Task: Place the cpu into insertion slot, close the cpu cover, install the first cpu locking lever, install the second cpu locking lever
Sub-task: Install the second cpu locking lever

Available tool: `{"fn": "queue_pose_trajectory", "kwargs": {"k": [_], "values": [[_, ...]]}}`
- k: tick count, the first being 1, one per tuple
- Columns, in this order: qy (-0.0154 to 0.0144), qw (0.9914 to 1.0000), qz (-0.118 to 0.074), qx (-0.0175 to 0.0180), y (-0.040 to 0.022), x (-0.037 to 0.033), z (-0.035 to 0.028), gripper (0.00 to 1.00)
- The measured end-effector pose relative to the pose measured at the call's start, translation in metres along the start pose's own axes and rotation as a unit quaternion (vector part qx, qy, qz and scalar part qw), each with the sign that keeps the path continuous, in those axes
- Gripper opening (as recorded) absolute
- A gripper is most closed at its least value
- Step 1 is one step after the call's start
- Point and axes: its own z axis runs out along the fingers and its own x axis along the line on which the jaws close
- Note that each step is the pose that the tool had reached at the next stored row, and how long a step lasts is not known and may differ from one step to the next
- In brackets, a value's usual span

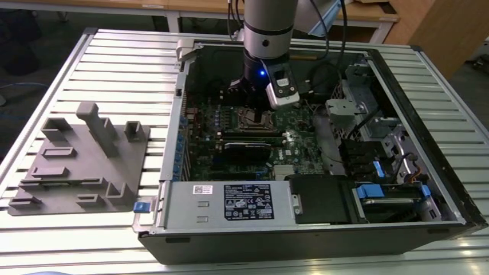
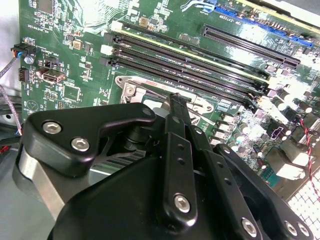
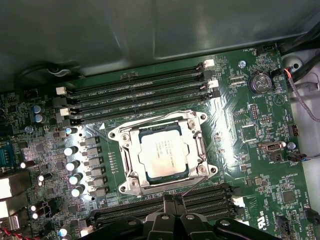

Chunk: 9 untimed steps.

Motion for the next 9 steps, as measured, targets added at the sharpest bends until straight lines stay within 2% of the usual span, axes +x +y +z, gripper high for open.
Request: {"fn": "queue_pose_trajectory", "kwargs": {"k": [4,9], "values": [[-0.0003,1.0,0.0,-0.0002,-0.0003,0.0014,0.0001,0.11],[-0.001,1.0,0.0,-0.0002,-0.0019,0.0074,0.0001,0.11]]}}
